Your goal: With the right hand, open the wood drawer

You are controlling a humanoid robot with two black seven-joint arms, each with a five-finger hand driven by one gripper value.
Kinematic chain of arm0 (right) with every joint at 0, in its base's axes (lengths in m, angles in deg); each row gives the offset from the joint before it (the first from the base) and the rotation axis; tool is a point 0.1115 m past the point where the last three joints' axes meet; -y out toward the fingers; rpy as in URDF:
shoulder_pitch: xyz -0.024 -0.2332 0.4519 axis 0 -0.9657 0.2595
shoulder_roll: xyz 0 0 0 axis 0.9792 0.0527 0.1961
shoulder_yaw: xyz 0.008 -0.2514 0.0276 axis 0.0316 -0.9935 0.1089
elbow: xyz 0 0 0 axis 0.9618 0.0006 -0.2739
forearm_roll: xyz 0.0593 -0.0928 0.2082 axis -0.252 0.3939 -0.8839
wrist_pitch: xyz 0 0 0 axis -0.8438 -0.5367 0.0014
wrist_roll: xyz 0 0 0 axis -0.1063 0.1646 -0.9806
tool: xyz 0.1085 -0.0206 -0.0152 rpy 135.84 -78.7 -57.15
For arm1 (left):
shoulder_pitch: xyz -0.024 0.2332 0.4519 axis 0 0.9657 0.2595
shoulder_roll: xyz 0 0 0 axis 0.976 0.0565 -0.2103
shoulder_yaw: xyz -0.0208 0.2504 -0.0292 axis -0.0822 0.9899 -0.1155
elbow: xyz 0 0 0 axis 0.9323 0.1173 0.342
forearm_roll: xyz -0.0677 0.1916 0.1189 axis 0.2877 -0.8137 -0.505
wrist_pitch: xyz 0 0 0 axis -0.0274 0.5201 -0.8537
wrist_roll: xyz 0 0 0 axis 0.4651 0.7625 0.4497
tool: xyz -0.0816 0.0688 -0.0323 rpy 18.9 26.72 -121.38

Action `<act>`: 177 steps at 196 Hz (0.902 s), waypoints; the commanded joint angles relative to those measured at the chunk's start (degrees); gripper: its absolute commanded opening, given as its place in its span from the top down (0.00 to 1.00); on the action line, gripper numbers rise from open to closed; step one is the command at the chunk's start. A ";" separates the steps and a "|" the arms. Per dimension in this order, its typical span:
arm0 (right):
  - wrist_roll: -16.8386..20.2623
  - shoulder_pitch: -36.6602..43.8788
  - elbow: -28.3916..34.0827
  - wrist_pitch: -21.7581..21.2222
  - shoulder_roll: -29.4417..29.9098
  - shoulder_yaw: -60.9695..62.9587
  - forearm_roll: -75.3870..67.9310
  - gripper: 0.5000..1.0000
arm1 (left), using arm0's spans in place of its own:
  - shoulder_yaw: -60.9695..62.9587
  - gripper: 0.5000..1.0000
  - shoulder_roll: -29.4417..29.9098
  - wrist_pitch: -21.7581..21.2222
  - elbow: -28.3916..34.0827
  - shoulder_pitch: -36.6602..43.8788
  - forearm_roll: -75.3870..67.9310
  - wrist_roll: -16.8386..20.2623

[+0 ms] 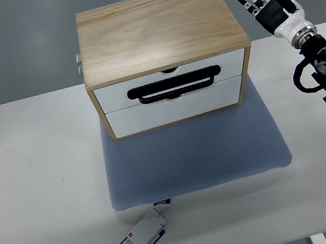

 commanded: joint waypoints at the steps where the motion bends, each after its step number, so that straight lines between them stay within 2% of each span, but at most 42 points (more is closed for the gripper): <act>1: 0.00 0.00 -0.07 -0.01 0.00 0.00 0.00 0.11 | -0.02 0.00 0.00 -0.01 -0.01 0.01 -0.04 0.00; 80: 0.18 1.76 0.11 -0.19 -1.85 -2.28 0.09 0.11 | 0.07 0.00 0.00 -0.01 -0.18 0.01 0.23 0.00; 82: 0.44 3.86 0.28 -0.10 -4.30 -6.32 0.17 0.11 | 0.07 0.00 0.00 -0.01 -0.27 -0.08 0.14 0.00; 90: 0.62 4.92 0.54 0.08 -6.23 -10.01 0.17 0.11 | 0.07 0.00 0.00 -0.01 -0.27 -0.08 0.05 0.00; 103: 0.70 5.54 0.63 0.08 -7.12 -12.13 0.17 0.11 | 0.07 0.00 0.00 0.08 -0.36 -0.08 -0.04 0.00; 104: 1.05 7.89 0.98 0.25 -8.95 -16.91 0.17 0.11 | 0.07 0.00 0.00 0.08 -0.36 -0.08 -0.12 0.00; 109: 1.32 10.01 0.98 0.25 -10.19 -20.46 0.09 0.11 | 0.07 0.00 0.00 0.08 -0.36 -0.08 -0.13 0.00; 132: 3.87 18.36 1.42 0.17 -14.50 -32.42 0.44 0.11 | 0.16 0.00 0.00 0.17 -0.36 -0.16 -0.13 0.00; 144: 4.22 19.25 1.51 0.17 -14.85 -33.40 0.53 0.11 | 0.16 0.00 0.00 0.17 -0.36 -0.16 -0.13 0.00; 145: 6.05 23.68 2.56 -0.01 -16.25 -38.88 1.31 0.11 | 0.16 0.00 0.00 0.17 -0.36 -0.16 -0.13 0.00; 158: 8.17 29.61 4.50 -0.45 -17.66 -45.60 3.51 0.11 | 0.16 0.00 0.00 0.17 -0.36 -0.16 -0.21 0.00; 169: 8.18 29.62 4.50 -0.45 -17.67 -45.61 3.51 0.11 | 0.16 0.00 0.00 0.17 -0.36 -0.16 -0.21 0.00; 170: 9.83 34.66 6.85 -0.71 -18.80 -51.36 5.86 0.11 | 0.16 0.00 0.00 0.17 -0.36 -0.16 -0.21 0.00; 177: 11.08 37.70 8.63 -0.80 -19.34 -55.19 7.47 0.11 | 0.16 0.00 0.00 0.26 -0.45 -0.16 -0.21 0.00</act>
